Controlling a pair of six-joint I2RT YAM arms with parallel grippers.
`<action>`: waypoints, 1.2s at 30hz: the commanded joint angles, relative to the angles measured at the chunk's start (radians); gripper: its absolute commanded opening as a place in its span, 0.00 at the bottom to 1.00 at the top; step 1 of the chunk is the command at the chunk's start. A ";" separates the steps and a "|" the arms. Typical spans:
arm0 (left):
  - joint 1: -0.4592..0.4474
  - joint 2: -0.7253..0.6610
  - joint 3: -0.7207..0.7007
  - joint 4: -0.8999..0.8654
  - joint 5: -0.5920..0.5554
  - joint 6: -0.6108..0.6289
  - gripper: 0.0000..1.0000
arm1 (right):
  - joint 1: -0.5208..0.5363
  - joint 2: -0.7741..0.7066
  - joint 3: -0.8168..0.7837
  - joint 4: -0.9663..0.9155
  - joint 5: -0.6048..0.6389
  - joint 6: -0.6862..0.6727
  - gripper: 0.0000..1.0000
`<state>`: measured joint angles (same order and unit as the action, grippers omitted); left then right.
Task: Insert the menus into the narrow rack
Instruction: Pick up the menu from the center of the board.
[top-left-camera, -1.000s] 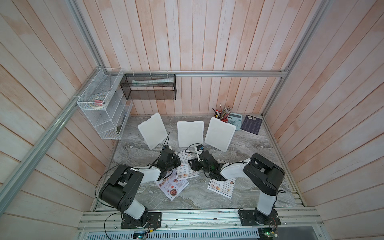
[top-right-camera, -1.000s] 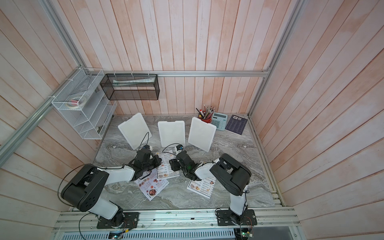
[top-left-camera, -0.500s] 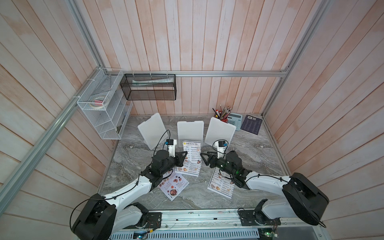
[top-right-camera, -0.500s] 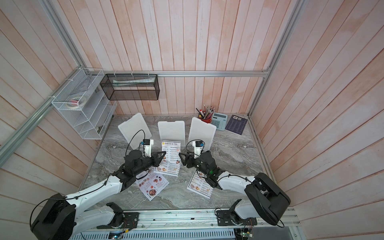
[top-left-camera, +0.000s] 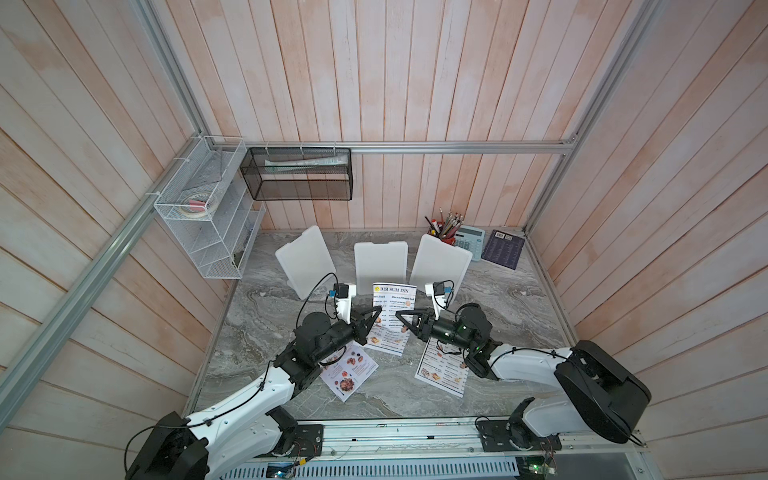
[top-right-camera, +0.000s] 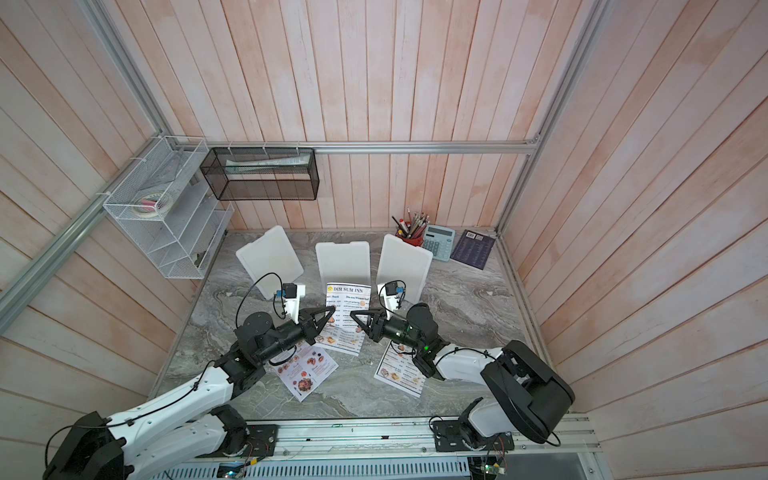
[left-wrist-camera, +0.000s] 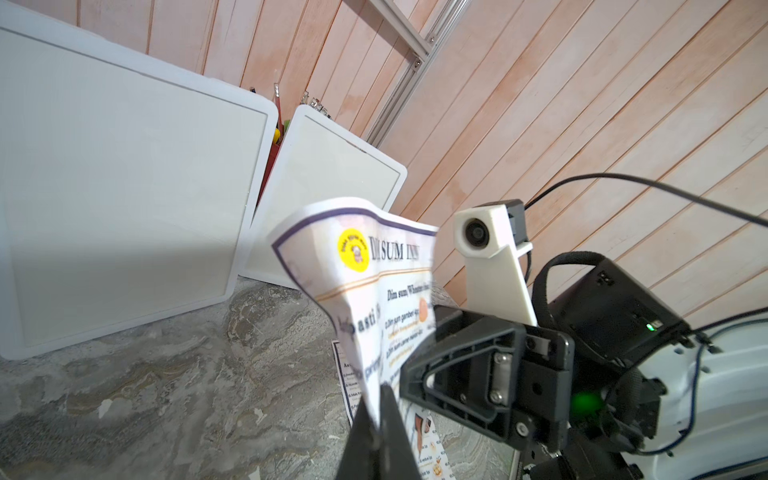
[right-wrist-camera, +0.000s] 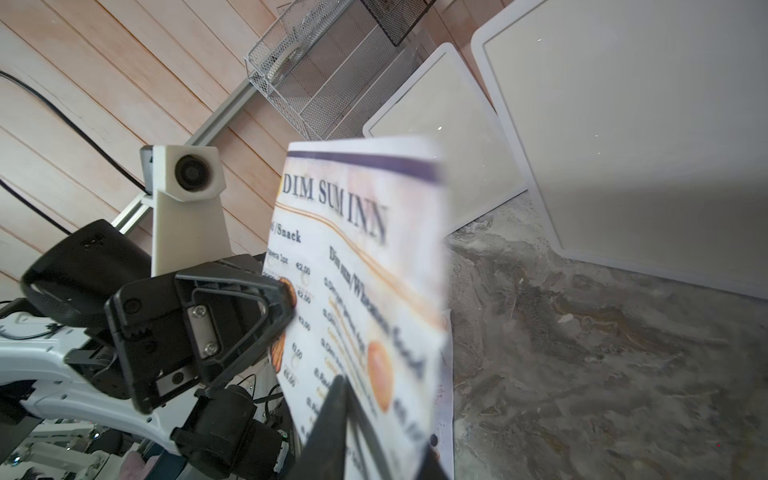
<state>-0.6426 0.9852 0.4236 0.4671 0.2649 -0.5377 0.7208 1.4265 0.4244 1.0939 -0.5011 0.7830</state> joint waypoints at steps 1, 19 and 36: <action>-0.002 -0.021 -0.029 0.038 0.011 0.025 0.09 | -0.016 0.011 -0.003 0.101 -0.070 0.034 0.00; 0.121 -0.066 -0.161 0.320 0.237 -0.002 0.91 | -0.019 -0.195 -0.047 0.009 -0.082 -0.075 0.00; 0.167 0.093 -0.103 0.498 0.460 -0.071 0.91 | 0.057 -0.172 0.033 -0.101 -0.060 -0.169 0.00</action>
<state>-0.4847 1.0740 0.3035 0.8951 0.6670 -0.5819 0.7719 1.2453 0.4320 1.0142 -0.5594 0.6411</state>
